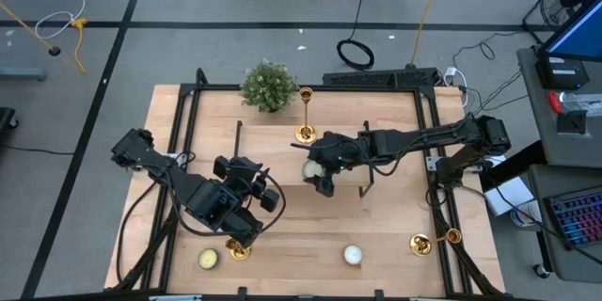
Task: Stock candles and holders on shelf
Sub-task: Put the blue scented candle on the shelf
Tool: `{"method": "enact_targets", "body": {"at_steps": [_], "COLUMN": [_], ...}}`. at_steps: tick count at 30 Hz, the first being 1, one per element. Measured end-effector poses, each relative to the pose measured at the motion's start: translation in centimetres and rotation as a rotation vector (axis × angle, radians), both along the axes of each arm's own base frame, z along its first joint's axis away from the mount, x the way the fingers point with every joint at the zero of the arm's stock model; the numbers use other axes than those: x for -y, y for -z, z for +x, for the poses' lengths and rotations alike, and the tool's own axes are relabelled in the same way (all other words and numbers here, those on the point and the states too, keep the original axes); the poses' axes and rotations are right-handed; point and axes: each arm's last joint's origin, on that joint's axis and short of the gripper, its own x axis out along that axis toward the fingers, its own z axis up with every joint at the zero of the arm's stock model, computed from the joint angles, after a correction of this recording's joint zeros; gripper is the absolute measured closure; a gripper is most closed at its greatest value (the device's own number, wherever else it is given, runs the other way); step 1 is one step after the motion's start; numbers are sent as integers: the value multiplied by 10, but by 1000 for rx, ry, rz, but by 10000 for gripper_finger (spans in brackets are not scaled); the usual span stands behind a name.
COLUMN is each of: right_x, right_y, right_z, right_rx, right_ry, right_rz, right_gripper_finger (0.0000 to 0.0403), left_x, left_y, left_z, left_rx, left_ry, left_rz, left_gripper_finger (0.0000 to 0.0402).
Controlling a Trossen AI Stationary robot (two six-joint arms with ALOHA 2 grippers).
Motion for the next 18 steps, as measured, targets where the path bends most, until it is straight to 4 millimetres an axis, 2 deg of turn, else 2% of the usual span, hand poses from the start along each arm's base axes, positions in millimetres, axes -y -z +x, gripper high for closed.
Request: {"method": "enact_targets", "body": {"at_steps": [10, 18], "right_x": [0, 1], "right_y": [-16, -50], "right_z": [-1, -8], "right_rx": [117, 326], "right_ry": [-1, 11], "right_rz": [4, 41], "right_gripper_finger": [52, 69], "left_x": [0, 0], "left_y": [0, 0], "left_z": [0, 0], "left_rx": [-1, -2], "left_ry": [0, 1], "left_rz": [0, 1], "left_gripper_finger": [304, 304]}}
